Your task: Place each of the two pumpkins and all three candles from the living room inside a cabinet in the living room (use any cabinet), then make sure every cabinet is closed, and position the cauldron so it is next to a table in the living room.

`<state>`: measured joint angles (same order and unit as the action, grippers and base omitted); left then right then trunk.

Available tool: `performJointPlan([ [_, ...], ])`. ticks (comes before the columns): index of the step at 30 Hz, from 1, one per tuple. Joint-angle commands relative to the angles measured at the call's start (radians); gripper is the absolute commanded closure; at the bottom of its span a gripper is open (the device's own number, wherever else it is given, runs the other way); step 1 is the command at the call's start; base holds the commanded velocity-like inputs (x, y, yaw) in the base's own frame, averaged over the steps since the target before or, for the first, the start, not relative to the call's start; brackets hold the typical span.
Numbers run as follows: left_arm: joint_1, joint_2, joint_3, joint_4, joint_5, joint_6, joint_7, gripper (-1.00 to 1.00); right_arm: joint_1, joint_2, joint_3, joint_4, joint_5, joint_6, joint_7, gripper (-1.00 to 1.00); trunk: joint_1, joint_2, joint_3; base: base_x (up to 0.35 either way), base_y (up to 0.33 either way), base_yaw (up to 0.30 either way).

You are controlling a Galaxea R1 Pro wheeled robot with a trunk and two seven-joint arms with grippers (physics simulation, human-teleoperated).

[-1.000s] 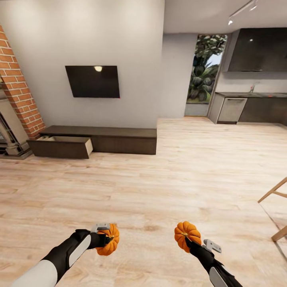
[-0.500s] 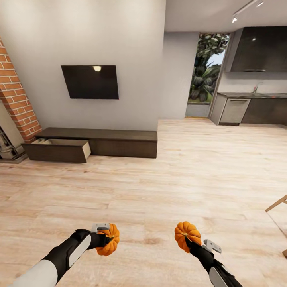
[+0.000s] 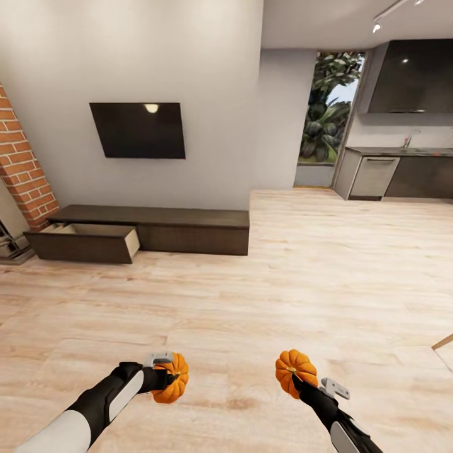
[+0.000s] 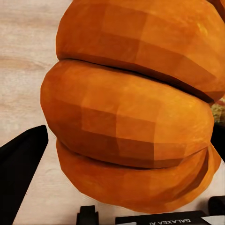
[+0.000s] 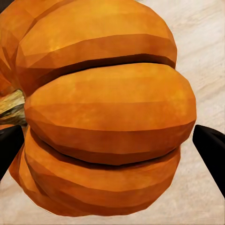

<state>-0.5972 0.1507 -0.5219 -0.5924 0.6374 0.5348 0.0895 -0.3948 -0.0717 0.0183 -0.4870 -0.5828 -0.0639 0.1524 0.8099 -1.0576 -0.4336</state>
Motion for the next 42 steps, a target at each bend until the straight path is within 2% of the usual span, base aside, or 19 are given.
performJointPlan([
  [1, -0.001, 0.002, -0.007, -0.003, 0.01, 0.002, 0.011, 1.0, -0.001, 0.0, 0.002, 0.001, -0.011, -0.004, 0.004, 1.0, 0.001, -0.001, -0.001, 0.301, 0.0, -0.068],
  [42, -0.001, 0.001, -0.015, -0.003, 0.01, 0.002, 0.011, 1.0, -0.001, 0.0, 0.002, 0.0, -0.009, -0.004, 0.005, 1.0, 0.001, -0.001, -0.001, 0.29, 0.0, -0.009],
])
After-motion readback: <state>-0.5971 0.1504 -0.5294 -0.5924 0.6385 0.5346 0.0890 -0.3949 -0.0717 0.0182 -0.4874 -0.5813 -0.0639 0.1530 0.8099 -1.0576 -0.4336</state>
